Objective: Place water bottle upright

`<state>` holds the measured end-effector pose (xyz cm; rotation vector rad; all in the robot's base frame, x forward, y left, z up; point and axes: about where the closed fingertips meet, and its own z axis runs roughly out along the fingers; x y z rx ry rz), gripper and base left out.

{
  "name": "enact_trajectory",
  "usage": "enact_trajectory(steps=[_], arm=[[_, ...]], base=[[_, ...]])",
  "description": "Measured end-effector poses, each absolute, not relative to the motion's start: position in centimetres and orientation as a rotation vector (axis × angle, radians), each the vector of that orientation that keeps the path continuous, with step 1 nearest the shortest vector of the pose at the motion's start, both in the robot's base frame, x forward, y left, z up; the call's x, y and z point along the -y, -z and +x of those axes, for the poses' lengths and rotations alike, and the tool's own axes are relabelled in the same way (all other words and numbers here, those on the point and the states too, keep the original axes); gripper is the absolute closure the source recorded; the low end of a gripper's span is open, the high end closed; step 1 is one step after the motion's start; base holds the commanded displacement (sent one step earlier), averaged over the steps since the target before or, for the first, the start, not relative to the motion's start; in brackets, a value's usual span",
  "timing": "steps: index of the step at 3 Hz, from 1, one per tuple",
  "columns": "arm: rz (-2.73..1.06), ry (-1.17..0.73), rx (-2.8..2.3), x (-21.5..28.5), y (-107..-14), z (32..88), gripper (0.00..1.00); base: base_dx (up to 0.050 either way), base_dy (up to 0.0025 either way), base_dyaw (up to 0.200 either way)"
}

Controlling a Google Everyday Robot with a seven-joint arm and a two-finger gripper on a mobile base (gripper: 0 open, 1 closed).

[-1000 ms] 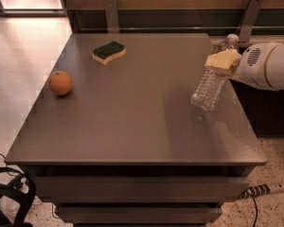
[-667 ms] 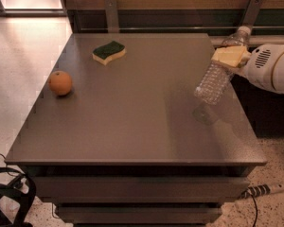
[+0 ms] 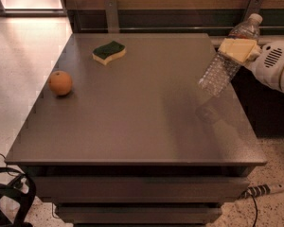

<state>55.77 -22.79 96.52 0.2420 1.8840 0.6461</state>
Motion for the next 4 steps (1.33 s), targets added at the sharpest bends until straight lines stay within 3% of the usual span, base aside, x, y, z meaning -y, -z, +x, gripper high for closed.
enact_trajectory(steps=[2,4], arm=[[0.168,-0.685,-1.831,22.8,-98.6,56.9,1.00],[-0.165,-0.843,-1.621,24.1,-103.5,59.8,1.00]], base=[[0.000,0.00000,0.000],[0.000,0.00000,0.000]])
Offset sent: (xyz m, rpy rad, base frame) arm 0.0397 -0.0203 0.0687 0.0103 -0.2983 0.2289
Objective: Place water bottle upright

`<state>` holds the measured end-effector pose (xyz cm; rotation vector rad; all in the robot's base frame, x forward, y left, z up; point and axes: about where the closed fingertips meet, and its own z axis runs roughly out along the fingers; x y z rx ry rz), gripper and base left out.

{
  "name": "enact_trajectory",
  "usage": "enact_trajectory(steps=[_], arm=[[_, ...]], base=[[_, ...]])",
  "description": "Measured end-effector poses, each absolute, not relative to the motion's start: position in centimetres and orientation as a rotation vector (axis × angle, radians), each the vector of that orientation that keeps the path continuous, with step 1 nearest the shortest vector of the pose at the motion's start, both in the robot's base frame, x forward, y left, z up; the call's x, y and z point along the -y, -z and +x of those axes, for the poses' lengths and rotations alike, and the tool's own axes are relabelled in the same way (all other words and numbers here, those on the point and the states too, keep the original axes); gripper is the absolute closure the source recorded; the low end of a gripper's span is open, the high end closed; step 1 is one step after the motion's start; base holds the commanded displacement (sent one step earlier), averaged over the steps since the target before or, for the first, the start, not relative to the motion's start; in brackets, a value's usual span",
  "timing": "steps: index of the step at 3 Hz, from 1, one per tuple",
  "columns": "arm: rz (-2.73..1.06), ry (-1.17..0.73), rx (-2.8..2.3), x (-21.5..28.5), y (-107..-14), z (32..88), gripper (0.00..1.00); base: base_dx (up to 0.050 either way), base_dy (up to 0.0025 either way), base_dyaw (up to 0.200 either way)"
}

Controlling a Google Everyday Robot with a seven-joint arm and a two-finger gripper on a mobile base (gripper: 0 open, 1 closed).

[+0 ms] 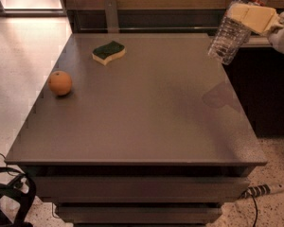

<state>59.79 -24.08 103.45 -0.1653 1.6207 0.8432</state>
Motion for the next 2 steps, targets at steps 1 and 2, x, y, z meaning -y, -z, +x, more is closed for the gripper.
enact_trajectory(steps=[1,2], arm=[[-0.342,-0.865,-1.547,24.57,-104.90,59.96,1.00],[-0.474,-0.877,-1.498,24.89,-105.49,59.64,1.00]], base=[[0.000,0.00000,0.000],[0.000,0.00000,0.000]])
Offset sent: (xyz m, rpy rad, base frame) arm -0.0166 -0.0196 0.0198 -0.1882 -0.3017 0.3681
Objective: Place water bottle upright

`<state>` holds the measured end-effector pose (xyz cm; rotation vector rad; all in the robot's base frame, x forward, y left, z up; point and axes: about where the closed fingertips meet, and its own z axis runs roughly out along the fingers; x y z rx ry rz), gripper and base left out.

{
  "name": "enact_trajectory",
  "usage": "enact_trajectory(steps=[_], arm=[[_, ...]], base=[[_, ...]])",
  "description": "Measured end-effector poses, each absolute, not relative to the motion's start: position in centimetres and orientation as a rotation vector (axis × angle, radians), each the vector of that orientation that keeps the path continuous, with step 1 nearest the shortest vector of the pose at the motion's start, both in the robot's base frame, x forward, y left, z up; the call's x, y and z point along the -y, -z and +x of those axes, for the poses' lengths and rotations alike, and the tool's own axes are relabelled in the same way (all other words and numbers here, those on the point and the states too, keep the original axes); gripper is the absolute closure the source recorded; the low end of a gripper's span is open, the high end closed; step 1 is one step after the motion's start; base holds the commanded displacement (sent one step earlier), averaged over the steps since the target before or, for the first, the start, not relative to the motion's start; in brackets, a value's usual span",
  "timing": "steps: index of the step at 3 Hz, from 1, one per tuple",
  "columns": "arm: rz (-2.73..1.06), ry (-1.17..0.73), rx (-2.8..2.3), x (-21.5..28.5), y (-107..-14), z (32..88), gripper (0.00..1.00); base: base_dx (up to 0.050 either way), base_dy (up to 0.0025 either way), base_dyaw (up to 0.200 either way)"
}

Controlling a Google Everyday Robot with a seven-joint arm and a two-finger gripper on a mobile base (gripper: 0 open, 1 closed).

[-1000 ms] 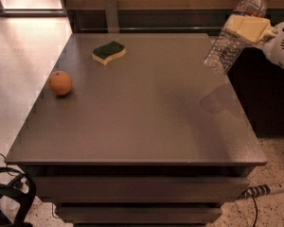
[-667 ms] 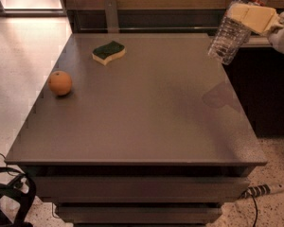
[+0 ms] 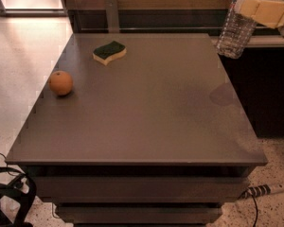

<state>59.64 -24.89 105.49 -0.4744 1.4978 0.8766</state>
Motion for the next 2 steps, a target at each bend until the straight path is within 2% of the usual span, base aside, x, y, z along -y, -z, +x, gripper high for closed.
enact_trajectory(steps=[2], arm=[[-0.652,-0.835,-1.387,24.1,-103.7,56.5,1.00]], base=[[0.000,0.00000,0.000]])
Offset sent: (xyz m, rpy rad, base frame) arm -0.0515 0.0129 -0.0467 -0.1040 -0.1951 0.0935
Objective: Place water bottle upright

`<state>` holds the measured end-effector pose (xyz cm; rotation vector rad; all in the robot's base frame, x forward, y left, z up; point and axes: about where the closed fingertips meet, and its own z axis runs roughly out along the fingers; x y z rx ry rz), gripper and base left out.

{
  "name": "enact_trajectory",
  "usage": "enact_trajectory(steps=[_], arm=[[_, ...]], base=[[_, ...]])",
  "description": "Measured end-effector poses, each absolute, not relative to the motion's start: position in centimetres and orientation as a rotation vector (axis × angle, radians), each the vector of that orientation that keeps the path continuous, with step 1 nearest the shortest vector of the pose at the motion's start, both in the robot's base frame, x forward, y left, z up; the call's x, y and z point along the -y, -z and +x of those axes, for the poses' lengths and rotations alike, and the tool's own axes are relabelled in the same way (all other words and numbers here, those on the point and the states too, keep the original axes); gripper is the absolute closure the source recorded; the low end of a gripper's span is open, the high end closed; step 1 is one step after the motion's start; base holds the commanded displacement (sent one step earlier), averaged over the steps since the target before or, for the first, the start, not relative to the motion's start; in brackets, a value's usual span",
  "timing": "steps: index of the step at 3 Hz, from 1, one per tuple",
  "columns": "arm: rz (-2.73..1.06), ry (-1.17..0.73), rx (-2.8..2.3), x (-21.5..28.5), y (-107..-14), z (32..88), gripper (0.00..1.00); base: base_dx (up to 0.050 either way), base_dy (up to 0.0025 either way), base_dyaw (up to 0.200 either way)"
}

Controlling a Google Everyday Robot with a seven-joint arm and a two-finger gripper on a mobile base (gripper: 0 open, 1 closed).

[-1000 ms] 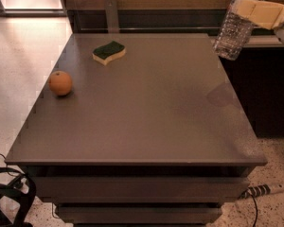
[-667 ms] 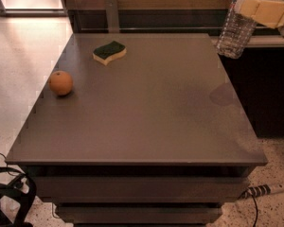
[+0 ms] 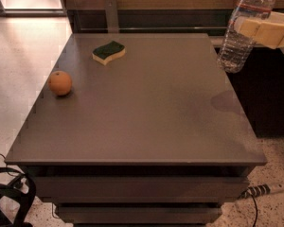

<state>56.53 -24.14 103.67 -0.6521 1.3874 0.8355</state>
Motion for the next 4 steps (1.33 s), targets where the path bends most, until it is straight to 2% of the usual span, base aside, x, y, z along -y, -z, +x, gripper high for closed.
enact_trajectory(steps=[4], arm=[[-0.817,-0.680,-1.321,19.3,-99.7,51.7,1.00]], base=[[0.000,0.00000,0.000]])
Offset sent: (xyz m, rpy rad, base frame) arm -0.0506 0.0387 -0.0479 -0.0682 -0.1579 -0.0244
